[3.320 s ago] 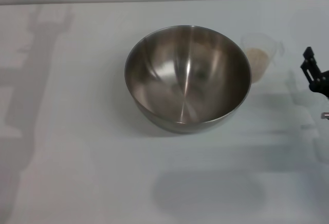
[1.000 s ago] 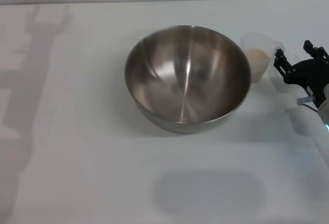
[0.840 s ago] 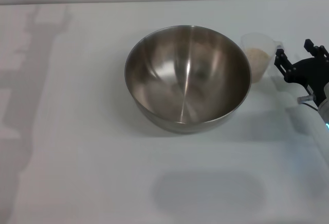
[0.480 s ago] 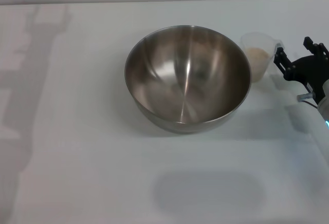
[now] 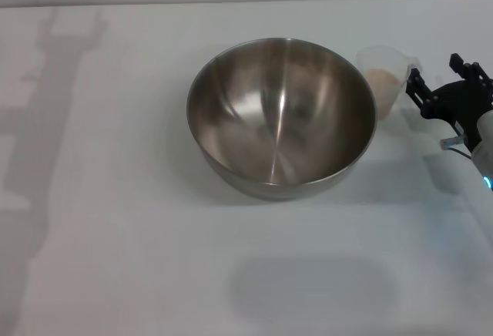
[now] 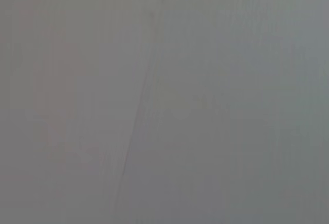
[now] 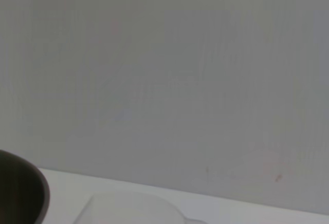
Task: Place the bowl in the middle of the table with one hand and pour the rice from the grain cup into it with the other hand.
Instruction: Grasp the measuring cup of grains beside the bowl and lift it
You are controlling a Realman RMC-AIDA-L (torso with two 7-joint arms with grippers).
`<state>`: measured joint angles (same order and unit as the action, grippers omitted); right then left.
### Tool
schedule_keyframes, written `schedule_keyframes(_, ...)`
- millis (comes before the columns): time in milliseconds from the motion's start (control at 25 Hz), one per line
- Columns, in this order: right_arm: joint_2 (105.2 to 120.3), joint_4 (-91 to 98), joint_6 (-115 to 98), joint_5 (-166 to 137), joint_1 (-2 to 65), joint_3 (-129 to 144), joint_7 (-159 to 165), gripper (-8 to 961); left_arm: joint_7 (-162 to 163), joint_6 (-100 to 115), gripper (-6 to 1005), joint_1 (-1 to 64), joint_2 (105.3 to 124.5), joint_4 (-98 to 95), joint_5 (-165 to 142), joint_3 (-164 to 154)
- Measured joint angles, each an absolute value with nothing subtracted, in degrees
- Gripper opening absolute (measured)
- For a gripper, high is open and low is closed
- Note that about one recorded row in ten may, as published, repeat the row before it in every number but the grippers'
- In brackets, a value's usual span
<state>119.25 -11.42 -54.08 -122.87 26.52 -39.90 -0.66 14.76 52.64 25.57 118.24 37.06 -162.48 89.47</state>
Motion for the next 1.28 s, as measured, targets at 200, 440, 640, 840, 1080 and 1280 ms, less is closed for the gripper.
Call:
schedule_keyframes(200,119.27,-11.53,-52.92,-122.87,26.99,-39.82,-0.82,654,14.77,53.14,834,25.57,118.3,36.46,-162.41,89.47)
schedule_keyframes(440,119.28,-11.69,-52.9,-122.87,27.09,-39.81,-0.9,629,14.77,53.51,834,25.54,118.3,36.37,-162.37,89.47)
schedule_keyframes(640,119.35,-11.69,-52.89,-122.87,27.56,-39.81,-0.92,608,14.77,53.53,834,25.59,118.3,36.38,-162.34,89.47)
schedule_keyframes(840,119.36,-11.77,-52.4,-122.87,27.85,-39.22,-0.94,321,14.77,53.53,834,25.73,118.3,36.38,-162.34,89.48)
schedule_keyframes(1080,119.43,-11.81,-51.6,-122.87,28.38,-37.18,-0.97,274,14.82,53.93,834,25.66,118.3,36.39,-162.33,89.47)
schedule_keyframes(1280,119.46,-11.85,-51.58,-122.87,28.43,-36.73,-0.97,194,14.83,54.28,834,25.54,118.3,36.37,-162.27,89.47)
